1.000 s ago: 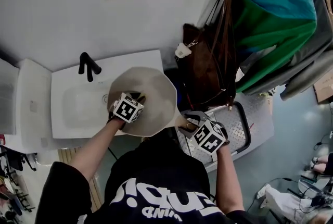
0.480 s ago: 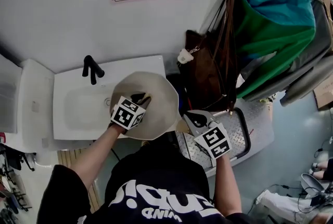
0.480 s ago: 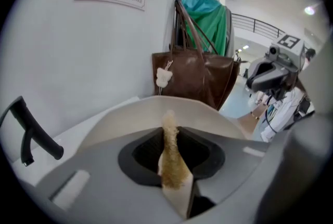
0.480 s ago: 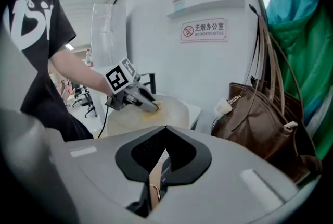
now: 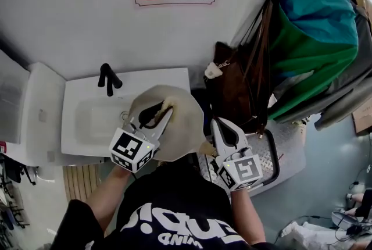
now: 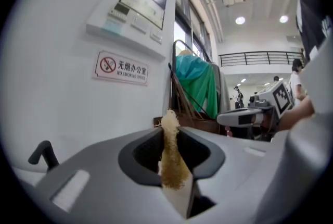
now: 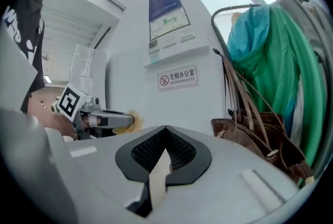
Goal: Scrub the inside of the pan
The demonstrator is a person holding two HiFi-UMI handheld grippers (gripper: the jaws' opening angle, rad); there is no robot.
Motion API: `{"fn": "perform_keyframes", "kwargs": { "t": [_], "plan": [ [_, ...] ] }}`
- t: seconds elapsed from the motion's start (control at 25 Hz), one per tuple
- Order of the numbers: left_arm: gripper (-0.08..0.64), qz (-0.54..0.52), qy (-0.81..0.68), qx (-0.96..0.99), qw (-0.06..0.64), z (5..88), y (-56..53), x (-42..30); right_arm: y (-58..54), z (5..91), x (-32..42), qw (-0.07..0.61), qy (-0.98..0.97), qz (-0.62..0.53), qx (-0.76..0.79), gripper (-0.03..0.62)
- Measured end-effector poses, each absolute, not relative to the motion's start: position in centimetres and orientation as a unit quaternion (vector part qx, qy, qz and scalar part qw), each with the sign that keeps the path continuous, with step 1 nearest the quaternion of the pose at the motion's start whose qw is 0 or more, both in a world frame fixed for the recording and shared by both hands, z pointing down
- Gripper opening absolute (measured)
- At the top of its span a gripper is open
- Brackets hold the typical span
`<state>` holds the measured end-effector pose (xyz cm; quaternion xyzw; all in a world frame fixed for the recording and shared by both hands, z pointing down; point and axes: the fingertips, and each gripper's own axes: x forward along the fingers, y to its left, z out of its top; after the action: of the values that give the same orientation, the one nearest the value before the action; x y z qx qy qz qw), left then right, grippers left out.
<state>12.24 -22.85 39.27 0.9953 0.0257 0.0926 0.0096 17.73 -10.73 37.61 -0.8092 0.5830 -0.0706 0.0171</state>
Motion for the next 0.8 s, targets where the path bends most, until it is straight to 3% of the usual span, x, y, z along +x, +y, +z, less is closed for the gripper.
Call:
{"fn": "perform_keyframes", "kwargs": {
  "t": [0.24, 0.8],
  "plan": [
    [0.077, 0.006, -0.015, 0.999, -0.046, 39.5, -23.7, 9.6, -11.5, 37.3, 16.9, 0.016, 0.588, -0.020, -0.808, 0.008],
    [0.077, 0.007, -0.037, 0.999, -0.017, 39.9, -25.1, 9.7, -11.5, 37.5, 18.1, 0.019, 0.570, -0.015, -0.821, 0.008]
  ]
}}
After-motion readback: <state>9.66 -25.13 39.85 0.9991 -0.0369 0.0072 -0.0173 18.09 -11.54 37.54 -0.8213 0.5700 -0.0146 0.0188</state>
